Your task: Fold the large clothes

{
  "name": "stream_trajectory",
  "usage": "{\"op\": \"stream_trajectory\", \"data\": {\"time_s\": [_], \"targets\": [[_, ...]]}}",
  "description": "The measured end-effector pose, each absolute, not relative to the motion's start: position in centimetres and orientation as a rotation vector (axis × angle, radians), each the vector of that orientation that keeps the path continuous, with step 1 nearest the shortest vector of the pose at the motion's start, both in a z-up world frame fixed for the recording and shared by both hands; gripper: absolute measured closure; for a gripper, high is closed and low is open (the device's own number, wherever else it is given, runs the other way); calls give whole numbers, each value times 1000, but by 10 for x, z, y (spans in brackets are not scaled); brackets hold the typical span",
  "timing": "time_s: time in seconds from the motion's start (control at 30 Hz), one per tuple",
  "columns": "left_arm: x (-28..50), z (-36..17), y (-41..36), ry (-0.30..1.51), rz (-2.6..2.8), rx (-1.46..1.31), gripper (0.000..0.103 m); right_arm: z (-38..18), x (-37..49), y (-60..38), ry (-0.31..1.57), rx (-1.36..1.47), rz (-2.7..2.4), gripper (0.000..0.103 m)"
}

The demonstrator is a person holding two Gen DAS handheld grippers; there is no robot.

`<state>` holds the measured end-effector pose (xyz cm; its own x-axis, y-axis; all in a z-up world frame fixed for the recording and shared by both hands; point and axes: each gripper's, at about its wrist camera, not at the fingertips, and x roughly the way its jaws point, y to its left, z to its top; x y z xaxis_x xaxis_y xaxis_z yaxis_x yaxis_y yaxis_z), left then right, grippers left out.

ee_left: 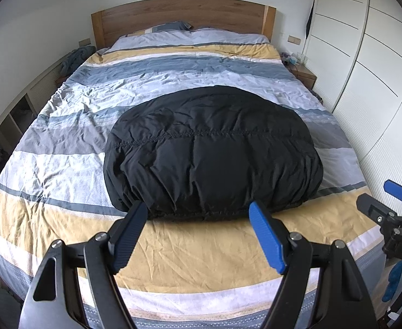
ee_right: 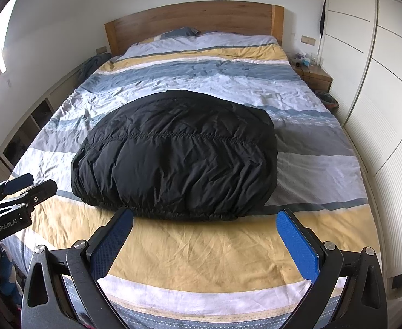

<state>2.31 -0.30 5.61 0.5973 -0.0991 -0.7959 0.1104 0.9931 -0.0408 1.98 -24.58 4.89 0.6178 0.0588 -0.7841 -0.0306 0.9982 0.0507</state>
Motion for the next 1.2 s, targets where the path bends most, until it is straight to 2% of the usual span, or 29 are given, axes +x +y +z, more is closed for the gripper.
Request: {"op": "stream_trajectory", "data": {"time_s": [1.2], "targets": [[14, 45, 12, 971, -102, -23, 27, 45, 15, -251, 917, 15, 67, 0]]}}
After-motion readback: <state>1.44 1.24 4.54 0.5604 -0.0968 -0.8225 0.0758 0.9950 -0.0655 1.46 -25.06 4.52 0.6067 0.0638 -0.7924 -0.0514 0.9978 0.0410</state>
